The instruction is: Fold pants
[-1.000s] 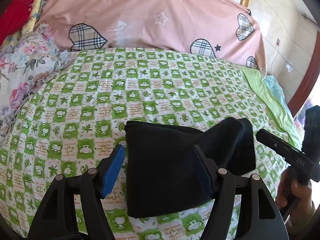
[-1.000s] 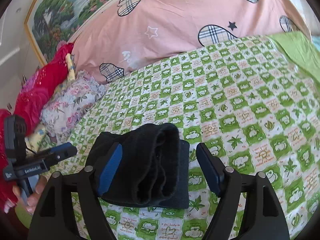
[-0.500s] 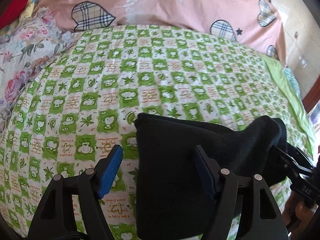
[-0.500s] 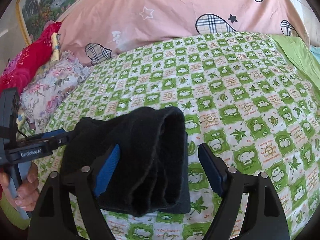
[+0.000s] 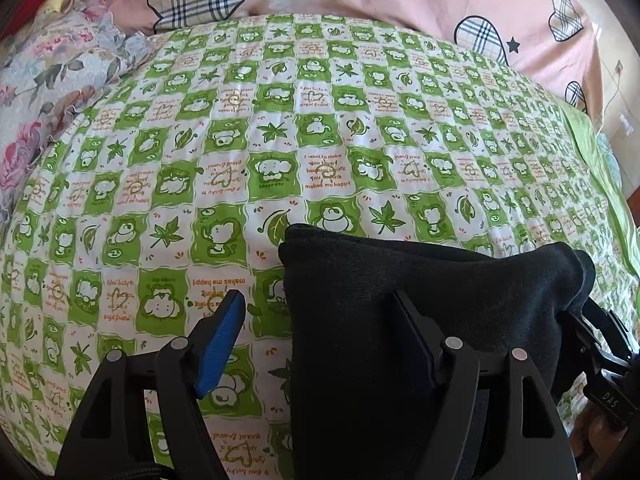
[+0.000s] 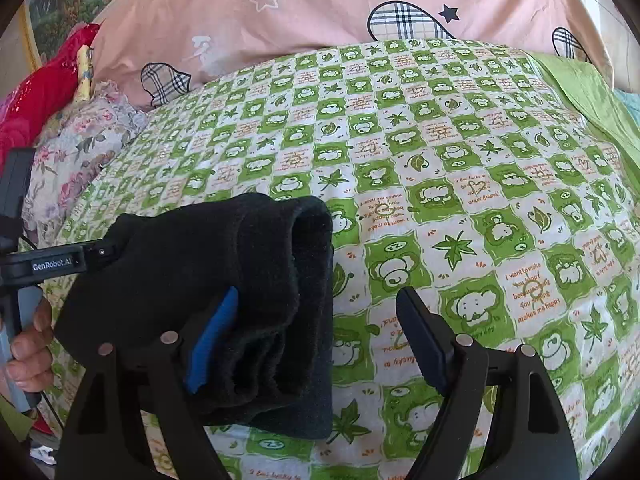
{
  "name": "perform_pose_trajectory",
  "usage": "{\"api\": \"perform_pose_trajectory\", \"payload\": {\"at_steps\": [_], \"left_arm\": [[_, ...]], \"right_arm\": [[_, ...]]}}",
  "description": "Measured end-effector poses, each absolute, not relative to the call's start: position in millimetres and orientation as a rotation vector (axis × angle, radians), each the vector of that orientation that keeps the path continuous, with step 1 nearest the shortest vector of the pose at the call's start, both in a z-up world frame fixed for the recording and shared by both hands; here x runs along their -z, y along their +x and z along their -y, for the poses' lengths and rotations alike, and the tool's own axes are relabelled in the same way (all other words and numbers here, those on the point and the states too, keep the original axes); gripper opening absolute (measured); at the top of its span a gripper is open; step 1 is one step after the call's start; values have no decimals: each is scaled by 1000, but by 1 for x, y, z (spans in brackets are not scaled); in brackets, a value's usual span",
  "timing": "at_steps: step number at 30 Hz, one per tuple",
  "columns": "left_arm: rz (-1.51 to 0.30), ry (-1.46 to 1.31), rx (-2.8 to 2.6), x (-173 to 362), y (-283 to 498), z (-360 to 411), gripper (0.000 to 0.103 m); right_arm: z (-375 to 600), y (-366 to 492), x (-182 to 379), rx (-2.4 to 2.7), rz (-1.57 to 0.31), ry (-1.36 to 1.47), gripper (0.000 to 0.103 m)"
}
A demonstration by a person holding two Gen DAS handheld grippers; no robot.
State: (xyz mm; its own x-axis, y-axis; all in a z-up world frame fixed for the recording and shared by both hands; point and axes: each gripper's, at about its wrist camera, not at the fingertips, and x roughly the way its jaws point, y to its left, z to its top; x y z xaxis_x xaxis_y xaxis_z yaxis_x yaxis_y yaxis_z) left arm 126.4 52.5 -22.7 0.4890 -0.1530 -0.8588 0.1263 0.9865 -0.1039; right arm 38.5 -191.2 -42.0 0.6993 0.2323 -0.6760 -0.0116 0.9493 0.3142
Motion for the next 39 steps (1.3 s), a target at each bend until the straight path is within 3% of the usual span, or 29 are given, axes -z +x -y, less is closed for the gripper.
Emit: {"api": "perform_pose_trajectory", "payload": {"at_steps": [19,22,25,31,32,33,37,39], "left_arm": [[-1069,-150,225,6,66,-86,78],[-1083,-153,233,14,64,-86,78],[-1092,-142,231,24,63,-85,78],[-1113,-194,255,42,68,-85,65],[-1114,-209,274,41,68,-85,56],[-1114,-225,296,40,67,-84,43],[-1097,-189,280,34,63,-77,39],[-1084,-190,275,29,60,-76,31]], "right_arm": [[200,14,40,-292,-806,524,80],[200,18,49,-312,-824,546,70],[200,19,57,-335,-831,579,68],[202,21,67,-377,-845,630,66],[201,21,67,-379,-844,625,66],[201,21,66,-382,-843,625,63],[199,20,60,-405,-826,615,49],[198,18,53,-416,-813,602,45]]}}
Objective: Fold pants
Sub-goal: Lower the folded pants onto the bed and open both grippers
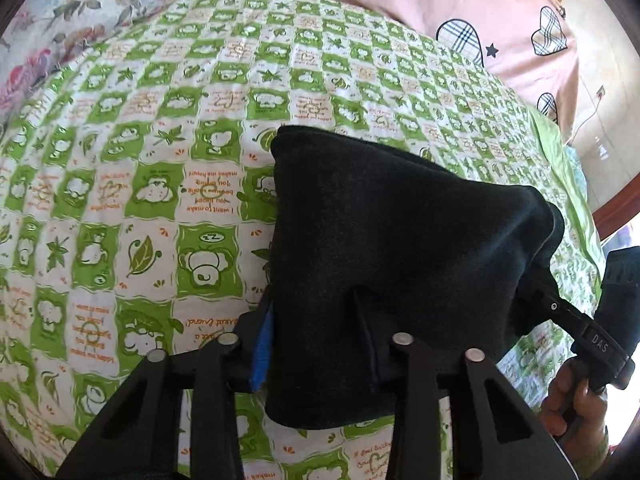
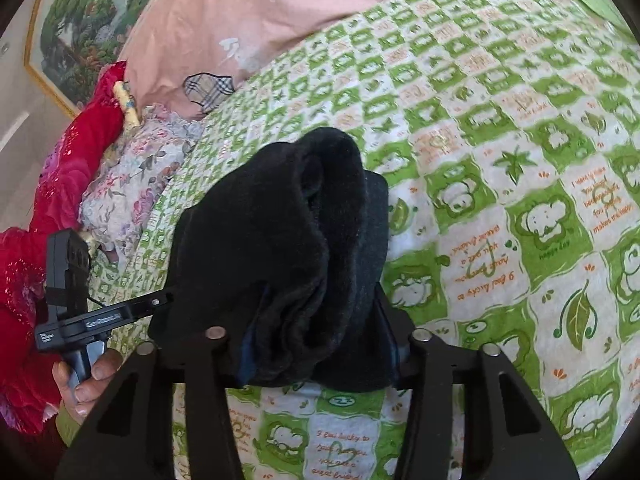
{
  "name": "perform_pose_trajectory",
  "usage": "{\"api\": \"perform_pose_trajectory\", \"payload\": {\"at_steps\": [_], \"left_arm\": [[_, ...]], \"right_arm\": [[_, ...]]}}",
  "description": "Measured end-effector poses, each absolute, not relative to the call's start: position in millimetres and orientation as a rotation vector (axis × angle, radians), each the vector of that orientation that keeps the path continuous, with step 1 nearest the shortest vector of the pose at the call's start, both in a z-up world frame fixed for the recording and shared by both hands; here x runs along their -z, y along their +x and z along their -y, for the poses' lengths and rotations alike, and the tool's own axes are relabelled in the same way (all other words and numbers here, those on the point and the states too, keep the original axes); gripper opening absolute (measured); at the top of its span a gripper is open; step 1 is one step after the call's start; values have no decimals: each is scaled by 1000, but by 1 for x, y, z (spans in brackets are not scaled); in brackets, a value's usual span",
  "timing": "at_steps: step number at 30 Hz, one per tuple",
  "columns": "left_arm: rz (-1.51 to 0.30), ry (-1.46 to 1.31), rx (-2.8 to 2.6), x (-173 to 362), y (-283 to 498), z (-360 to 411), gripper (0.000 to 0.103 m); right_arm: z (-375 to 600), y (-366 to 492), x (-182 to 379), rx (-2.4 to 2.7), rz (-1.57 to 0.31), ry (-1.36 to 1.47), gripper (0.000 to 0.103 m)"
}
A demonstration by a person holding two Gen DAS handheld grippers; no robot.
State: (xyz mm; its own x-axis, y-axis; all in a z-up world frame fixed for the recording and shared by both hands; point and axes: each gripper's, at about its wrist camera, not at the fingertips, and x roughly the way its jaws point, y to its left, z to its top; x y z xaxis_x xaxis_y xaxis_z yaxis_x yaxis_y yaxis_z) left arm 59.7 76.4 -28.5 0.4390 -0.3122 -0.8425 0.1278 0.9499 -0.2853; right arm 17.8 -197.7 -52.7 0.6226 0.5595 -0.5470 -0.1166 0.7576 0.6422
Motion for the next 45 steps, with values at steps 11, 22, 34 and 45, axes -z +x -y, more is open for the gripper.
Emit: {"api": "perform_pose_trajectory", "payload": {"at_steps": [11,22,34,45], "left_arm": [[-972,-206,227,-23,59,-100,25],[-932,-208,128,-32,97,-139,25],[-965,-203,70,-4,118,-161,25],[-976,-173,67,7,115,-156,38]], "right_arm": [[185,26,0,-490,-697,537,40],[147,97,-11,-549,-706,502,40],[112,142,9,-571,-789,439,42],[126,145,26,-529,-805,443,60]]}}
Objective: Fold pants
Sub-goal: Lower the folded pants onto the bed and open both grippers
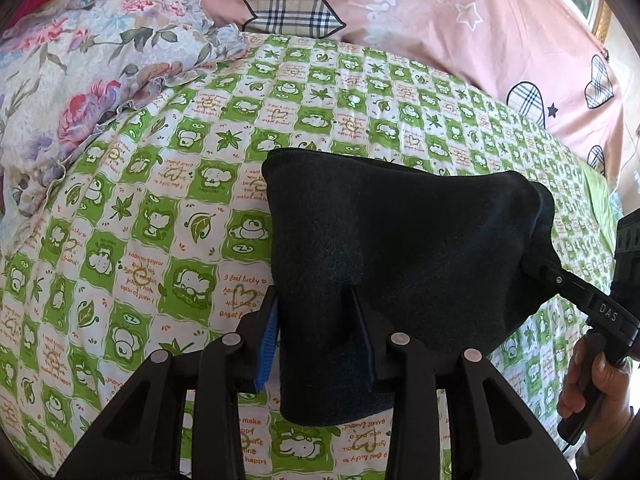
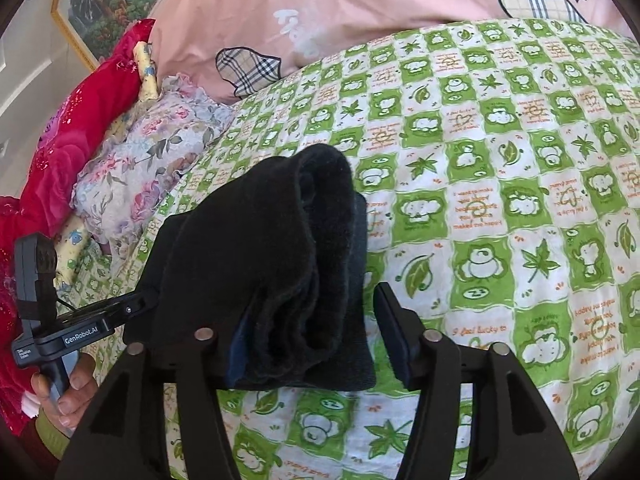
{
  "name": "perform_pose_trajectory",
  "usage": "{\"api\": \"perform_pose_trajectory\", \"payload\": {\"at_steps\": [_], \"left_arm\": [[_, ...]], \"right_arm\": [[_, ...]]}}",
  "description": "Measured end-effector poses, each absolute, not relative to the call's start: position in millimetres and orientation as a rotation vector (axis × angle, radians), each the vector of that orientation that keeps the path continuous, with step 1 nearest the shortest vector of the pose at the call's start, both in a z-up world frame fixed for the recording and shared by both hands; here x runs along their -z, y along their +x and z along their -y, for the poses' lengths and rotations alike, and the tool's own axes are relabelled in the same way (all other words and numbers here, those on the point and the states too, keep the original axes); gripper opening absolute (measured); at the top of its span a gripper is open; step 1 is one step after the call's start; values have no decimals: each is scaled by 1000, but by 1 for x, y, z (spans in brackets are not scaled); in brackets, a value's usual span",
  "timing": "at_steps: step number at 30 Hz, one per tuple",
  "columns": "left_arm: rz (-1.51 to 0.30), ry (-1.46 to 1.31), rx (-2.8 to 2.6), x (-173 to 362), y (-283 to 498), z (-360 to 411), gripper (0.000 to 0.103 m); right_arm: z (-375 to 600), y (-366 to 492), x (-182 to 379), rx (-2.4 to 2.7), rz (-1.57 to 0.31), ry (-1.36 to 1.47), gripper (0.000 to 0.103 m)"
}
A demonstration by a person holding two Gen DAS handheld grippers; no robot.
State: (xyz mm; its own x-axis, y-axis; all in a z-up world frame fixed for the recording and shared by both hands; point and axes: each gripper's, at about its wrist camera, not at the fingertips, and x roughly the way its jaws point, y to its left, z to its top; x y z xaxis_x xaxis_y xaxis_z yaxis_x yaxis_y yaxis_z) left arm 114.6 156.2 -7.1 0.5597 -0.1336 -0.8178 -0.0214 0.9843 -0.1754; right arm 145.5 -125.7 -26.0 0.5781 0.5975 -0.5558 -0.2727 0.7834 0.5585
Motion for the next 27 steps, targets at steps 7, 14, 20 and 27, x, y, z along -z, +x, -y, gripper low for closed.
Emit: {"api": "perform_pose_trajectory", "payload": {"at_steps": [7,14,20,27], "left_arm": [[-956,-146,34,1,103,-157,60],[-940,-120,10,-4,82,-157,67],[-921,-117,-4,-11,62,-154,73],[-890,-85,-14,-18,42,-146,78]], "right_arm": [[133,134,17,-466,-784,408,68],[140,118,9,-409,-764,386,73],[134,97,-9,-424,-715,338,77],[112,67,-20,-477,-676,229,86]]}}
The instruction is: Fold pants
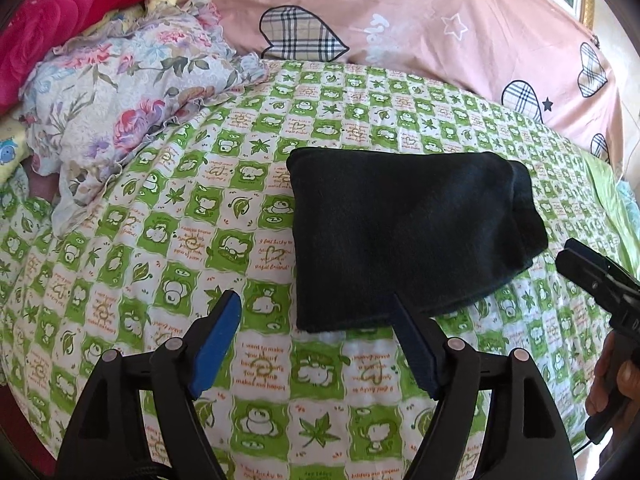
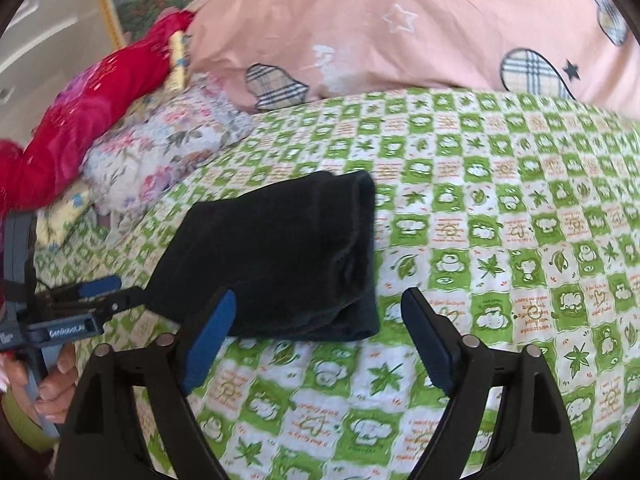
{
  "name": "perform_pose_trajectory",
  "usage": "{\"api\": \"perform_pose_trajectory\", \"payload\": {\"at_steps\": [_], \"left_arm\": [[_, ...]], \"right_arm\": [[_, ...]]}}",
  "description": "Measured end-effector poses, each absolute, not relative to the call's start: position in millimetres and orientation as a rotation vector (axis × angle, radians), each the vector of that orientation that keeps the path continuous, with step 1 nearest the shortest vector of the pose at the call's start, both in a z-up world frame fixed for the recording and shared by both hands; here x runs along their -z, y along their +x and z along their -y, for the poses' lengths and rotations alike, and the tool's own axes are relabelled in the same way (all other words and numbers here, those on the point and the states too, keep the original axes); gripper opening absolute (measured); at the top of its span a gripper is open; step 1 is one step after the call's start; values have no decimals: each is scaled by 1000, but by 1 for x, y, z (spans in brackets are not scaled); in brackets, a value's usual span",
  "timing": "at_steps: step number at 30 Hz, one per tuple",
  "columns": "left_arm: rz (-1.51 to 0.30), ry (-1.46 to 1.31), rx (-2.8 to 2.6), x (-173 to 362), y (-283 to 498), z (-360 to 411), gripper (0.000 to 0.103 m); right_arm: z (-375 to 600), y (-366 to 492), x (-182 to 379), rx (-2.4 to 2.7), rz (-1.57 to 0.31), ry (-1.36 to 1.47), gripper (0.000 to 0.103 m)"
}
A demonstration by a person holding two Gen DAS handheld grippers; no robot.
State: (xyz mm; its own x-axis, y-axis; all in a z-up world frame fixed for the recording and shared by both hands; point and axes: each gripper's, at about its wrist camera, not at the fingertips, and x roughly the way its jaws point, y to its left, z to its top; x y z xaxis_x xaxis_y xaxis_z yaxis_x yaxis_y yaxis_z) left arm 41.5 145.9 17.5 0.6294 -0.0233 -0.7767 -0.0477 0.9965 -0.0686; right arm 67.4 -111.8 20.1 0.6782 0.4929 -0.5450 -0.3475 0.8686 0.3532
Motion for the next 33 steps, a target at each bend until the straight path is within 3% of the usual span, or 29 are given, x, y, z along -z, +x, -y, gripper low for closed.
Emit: {"api": "perform_pose_trajectory", "payload": {"at_steps": [14,33], "left_arm": [[-839,-53,-27,-20,11,-138,81],[-848,-27,-10,-5,14,-133,81]], "right_arm": [[85,33,-25,-524,-594,110,95],[74,34,-10,-554,-607,89,98]]}}
